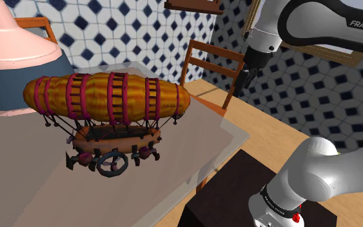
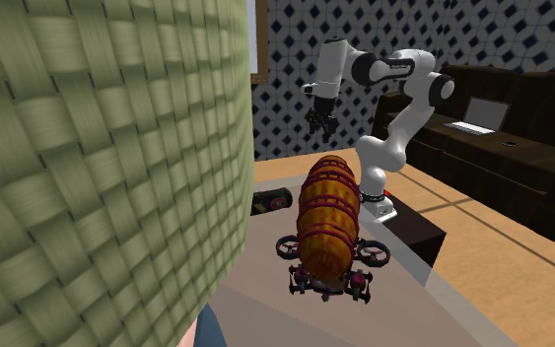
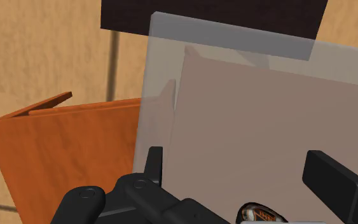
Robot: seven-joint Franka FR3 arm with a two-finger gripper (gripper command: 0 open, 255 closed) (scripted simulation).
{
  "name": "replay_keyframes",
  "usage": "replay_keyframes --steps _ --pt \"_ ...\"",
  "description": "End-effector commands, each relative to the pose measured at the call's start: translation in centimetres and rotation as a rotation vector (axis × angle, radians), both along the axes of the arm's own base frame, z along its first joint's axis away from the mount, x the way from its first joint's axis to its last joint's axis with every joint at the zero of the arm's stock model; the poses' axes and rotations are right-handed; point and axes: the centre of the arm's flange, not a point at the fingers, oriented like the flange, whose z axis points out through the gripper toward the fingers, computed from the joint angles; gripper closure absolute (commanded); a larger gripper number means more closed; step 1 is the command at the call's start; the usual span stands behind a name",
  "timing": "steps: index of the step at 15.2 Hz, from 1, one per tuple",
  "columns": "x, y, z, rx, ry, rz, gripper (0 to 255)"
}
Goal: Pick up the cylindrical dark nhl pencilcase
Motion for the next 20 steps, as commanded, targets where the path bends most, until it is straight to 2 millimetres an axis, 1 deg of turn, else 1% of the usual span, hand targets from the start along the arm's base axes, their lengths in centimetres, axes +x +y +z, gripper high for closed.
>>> replay_keyframes --steps 1,20 --pt "0.0 0.0 0.0 0.000 0.000 0.000 0" --pt "22.0 7.7 -7.6 0.080 -0.015 -0.081 0"
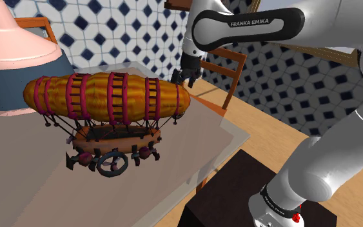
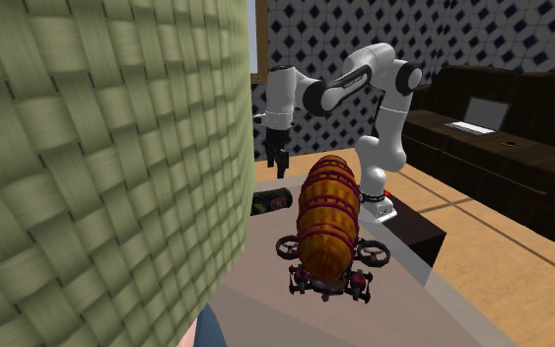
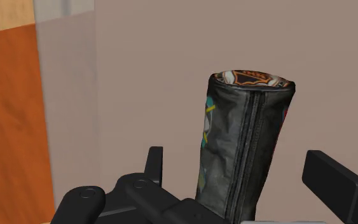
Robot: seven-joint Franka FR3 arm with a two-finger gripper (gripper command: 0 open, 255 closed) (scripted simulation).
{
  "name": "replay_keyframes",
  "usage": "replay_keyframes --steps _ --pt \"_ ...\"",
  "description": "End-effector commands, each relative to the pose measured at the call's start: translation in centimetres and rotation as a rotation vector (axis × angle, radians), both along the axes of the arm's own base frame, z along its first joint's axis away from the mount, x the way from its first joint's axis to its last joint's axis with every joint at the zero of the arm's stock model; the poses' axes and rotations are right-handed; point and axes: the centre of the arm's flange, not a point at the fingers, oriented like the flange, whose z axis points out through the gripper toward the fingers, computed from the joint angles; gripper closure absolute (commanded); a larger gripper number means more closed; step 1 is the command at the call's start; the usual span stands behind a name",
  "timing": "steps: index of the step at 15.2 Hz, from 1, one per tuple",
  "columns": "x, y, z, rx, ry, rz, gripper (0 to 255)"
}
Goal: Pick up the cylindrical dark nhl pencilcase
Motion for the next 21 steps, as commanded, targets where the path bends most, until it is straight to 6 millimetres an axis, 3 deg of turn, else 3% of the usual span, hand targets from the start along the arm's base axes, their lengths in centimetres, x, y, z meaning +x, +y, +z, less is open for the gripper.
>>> replay_keyframes --steps 1,6,13,16,17,21 --pt "2.3 0.8 -0.9 0.009 -0.001 -0.009 0" --pt "8.2 2.6 -2.7 0.030 -0.005 -0.030 0" --pt "8.2 2.6 -6.4 0.030 -0.005 -0.030 0" --pt "8.2 2.6 -6.7 0.030 -0.005 -0.030 0" --pt "8.2 2.6 -6.7 0.030 -0.005 -0.030 255" --pt "8.2 2.6 -6.7 0.030 -0.005 -0.030 255"
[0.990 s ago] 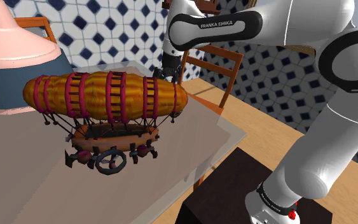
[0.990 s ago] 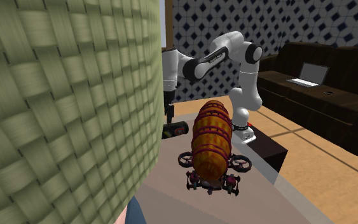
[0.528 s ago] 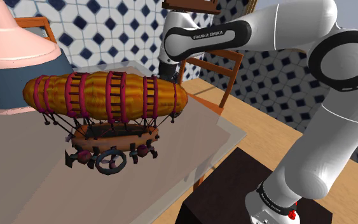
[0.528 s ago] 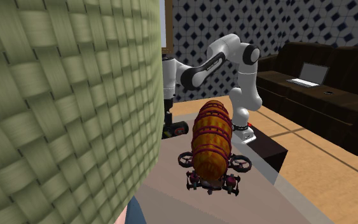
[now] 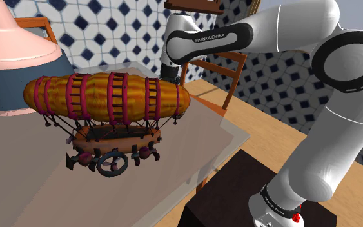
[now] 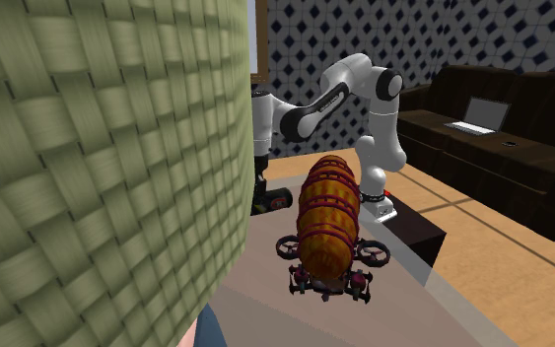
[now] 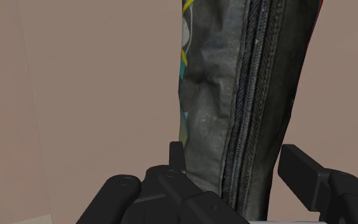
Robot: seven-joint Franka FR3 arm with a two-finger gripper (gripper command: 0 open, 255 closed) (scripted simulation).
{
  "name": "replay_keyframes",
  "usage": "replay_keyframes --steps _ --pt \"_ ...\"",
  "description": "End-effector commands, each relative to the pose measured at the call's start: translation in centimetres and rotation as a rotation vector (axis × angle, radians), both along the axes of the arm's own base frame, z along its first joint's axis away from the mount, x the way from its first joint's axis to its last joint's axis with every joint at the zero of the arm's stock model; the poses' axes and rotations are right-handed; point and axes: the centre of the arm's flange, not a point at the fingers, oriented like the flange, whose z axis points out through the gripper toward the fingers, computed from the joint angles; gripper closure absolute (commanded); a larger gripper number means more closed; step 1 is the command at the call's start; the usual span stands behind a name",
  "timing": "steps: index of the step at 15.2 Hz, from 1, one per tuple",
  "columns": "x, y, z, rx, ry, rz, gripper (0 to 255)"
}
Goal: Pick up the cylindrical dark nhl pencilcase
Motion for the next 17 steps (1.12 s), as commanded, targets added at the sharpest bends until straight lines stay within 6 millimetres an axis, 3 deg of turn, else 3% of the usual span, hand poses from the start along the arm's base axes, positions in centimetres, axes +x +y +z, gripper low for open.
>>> replay_keyframes --steps 1,5,17 --pt "0.0 0.0 -0.1 0.000 0.000 0.000 255" --pt "0.0 0.0 -0.1 0.000 0.000 0.000 255" --pt "0.0 0.0 6.3 0.000 0.000 0.000 255"
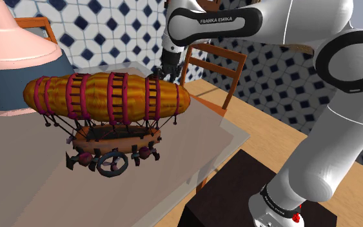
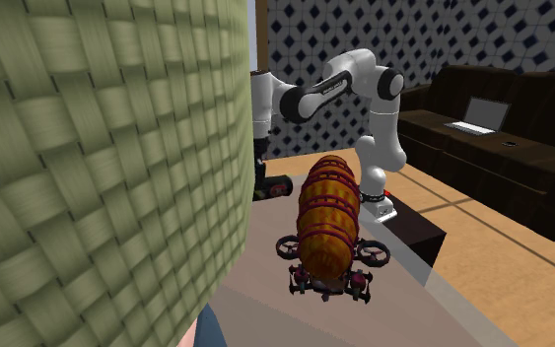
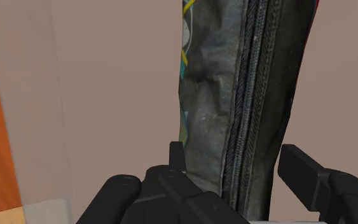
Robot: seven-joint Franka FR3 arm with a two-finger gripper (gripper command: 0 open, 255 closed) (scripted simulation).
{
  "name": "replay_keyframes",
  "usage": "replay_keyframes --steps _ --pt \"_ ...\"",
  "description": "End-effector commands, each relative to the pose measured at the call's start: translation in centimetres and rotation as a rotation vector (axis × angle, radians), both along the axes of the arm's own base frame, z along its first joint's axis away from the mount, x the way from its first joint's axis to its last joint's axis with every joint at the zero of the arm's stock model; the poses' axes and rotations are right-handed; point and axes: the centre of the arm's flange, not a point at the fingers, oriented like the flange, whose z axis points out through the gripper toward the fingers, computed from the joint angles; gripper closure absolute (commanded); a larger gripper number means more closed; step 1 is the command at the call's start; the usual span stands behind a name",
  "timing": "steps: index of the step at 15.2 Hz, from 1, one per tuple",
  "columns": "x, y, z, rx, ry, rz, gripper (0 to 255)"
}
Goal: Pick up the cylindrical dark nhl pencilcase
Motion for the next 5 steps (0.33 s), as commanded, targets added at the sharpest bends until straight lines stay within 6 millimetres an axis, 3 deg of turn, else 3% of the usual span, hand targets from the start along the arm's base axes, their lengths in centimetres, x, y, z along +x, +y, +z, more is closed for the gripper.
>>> replay_keyframes --steps 1,5 --pt "-0.1 0.0 1.1 0.000 -0.001 0.000 255" --pt "-0.1 0.0 2.3 0.000 -0.001 0.000 255"
